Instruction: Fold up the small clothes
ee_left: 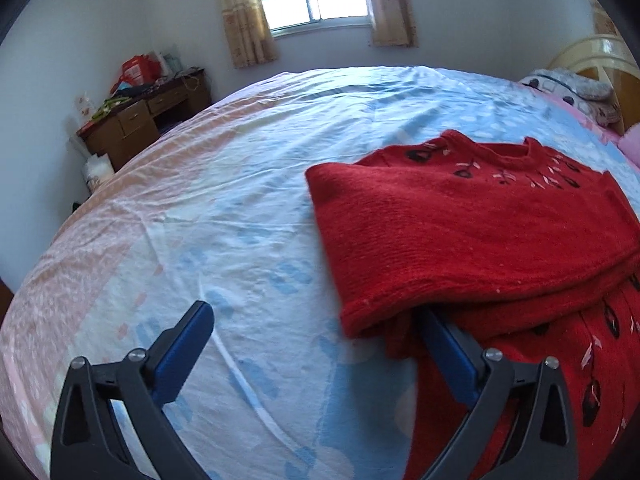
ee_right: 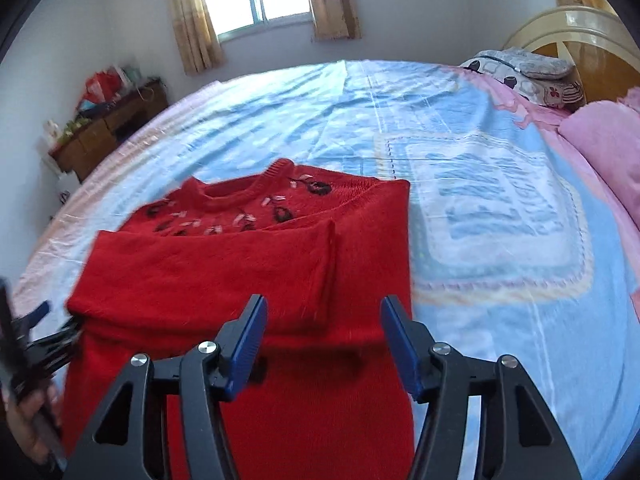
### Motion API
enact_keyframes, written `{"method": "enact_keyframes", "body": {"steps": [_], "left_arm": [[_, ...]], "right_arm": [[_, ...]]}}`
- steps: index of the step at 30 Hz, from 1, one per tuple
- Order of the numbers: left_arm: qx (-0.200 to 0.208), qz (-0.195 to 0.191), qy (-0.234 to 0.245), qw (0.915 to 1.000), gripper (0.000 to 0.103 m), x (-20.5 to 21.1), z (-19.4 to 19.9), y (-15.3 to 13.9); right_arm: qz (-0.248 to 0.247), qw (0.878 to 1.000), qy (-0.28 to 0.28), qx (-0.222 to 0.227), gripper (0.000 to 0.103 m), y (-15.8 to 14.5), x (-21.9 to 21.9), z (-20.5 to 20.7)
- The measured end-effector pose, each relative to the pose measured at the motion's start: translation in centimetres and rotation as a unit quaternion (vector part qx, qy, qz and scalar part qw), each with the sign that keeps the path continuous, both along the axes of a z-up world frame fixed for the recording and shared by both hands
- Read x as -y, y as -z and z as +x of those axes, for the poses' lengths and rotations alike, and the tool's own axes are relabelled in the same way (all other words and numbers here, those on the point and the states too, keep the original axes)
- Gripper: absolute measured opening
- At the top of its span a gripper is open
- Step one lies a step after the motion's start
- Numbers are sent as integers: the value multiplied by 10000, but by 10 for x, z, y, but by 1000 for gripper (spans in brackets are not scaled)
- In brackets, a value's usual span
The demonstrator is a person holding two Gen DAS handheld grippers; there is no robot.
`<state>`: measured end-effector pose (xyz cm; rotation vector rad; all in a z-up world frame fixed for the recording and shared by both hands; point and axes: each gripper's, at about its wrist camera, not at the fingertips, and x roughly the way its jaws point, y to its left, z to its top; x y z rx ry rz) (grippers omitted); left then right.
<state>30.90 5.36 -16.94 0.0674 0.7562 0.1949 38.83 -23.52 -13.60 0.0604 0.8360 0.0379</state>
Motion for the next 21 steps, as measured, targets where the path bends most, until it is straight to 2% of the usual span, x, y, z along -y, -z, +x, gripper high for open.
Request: {"method": "enact_keyframes", "body": {"steps": [1, 3, 5, 8, 10, 17, 21], "left_arm": [[8, -19, -46, 10000, 103, -2, 0, 0], [-9, -96, -92, 9999, 103, -5, 1, 1], [-29, -140, -78, 9999, 103, -6, 1, 2], [-41, -196, -65, 9998, 103, -7, 2, 3], [-50, -228, -68, 9997, 103, -8, 2, 3], [-84, -241, -115, 9996, 103, -9, 3, 4], [-92, -243, -128, 9996, 103, -10, 3, 5]], "right_arm": [[-73, 9999, 18, -87, 59, 7, -4, 10], [-203, 9994, -123, -270, 49, 19, -13, 21], [-531, 9969, -374, -449, 26, 32, -29, 26], [-869, 9951, -427, -203, 13, 28, -39, 17], [-902, 9950, -418, -12, 9, 19, -37, 9], [-976, 9930, -19, 658, 8, -17, -16, -19], [-974, 9922, 254, 732, 8, -20, 1, -24]]}}
